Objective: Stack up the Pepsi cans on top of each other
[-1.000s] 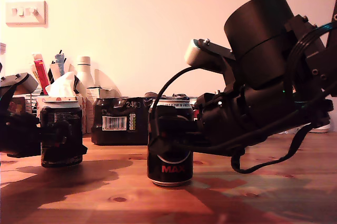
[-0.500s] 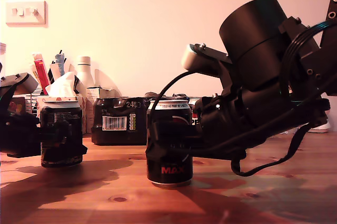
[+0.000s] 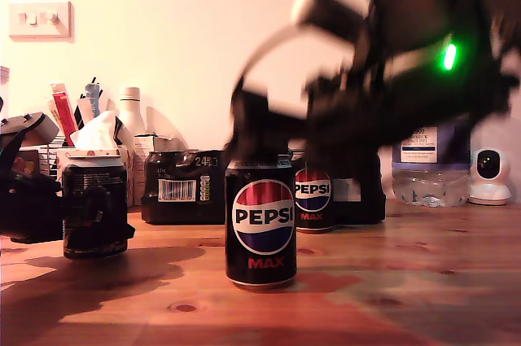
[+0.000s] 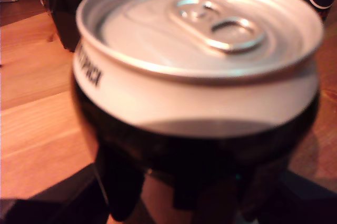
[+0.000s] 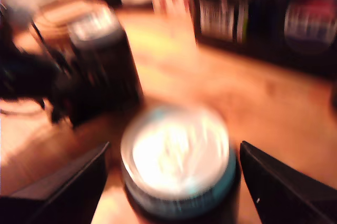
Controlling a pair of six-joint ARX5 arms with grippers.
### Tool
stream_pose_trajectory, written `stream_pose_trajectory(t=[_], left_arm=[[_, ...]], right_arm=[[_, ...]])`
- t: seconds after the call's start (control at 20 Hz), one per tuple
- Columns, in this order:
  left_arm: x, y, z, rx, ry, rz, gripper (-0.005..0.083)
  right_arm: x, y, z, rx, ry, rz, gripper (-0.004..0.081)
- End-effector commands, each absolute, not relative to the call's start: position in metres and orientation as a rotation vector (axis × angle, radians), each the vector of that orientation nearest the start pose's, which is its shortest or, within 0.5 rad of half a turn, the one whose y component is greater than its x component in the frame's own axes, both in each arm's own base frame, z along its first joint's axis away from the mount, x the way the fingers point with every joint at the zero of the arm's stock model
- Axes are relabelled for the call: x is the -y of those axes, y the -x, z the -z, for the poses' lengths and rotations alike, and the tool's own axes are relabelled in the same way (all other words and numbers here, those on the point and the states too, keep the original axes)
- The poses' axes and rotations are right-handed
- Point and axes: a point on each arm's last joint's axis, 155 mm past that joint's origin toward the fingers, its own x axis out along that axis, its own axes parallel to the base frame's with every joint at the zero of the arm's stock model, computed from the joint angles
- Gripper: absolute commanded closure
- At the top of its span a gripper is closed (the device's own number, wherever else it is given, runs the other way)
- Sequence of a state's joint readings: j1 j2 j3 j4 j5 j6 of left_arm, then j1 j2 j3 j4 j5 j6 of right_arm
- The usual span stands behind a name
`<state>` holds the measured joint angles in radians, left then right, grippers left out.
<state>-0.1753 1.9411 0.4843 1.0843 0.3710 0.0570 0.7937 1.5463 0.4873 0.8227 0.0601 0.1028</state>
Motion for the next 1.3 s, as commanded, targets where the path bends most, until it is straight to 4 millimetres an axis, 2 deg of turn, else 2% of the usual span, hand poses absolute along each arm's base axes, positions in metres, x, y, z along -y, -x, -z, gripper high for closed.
stream_pose_trajectory(t=[0.0,0.15,0.3,0.35,0.4,0.45,0.55,0.65,0.9,1.25], left_arm=[[0.141,-0.409,-0.026,-0.346,-0.023,0.555,0.044],[0.141,-0.41,-0.029,-0.333,-0.024,0.554,0.044],[0.141,-0.41,-0.029,-0.332,-0.024,0.555,0.044],[0.141,-0.41,-0.029,-0.332,-0.024,0.555,0.044],[0.141,-0.41,-0.03,-0.331,-0.024,0.555,0.044],[0.141,-0.41,-0.03,-0.331,-0.024,0.555,0.044],[0.143,-0.409,-0.03,-0.329,-0.022,0.564,0.044],[0.145,-0.408,-0.031,-0.331,-0.013,0.579,0.044],[0.153,-0.404,-0.041,-0.321,0.018,0.62,0.044],[0.159,-0.394,-0.07,-0.334,0.015,0.652,0.044]], right_arm=[[-0.301,-0.309,-0.153,-0.186,-0.001,-0.727,0.0065],[-0.292,-0.303,-0.183,-0.136,-0.014,-0.722,0.0065],[-0.276,-0.297,-0.2,-0.123,0.041,-0.687,0.0073],[-0.268,-0.297,-0.202,-0.127,0.064,-0.662,0.0108],[-0.259,-0.298,-0.204,-0.133,0.074,-0.63,0.0205],[-0.25,-0.299,-0.206,-0.142,0.076,-0.595,0.0367],[-0.236,-0.299,-0.201,-0.18,0.098,-0.555,0.0748],[-0.218,-0.302,-0.189,-0.235,0.125,-0.496,0.0784],[-0.184,-0.305,-0.162,-0.337,0.17,-0.406,0.0783],[-0.154,-0.274,-0.13,-0.306,0.092,-0.377,0.0783]])
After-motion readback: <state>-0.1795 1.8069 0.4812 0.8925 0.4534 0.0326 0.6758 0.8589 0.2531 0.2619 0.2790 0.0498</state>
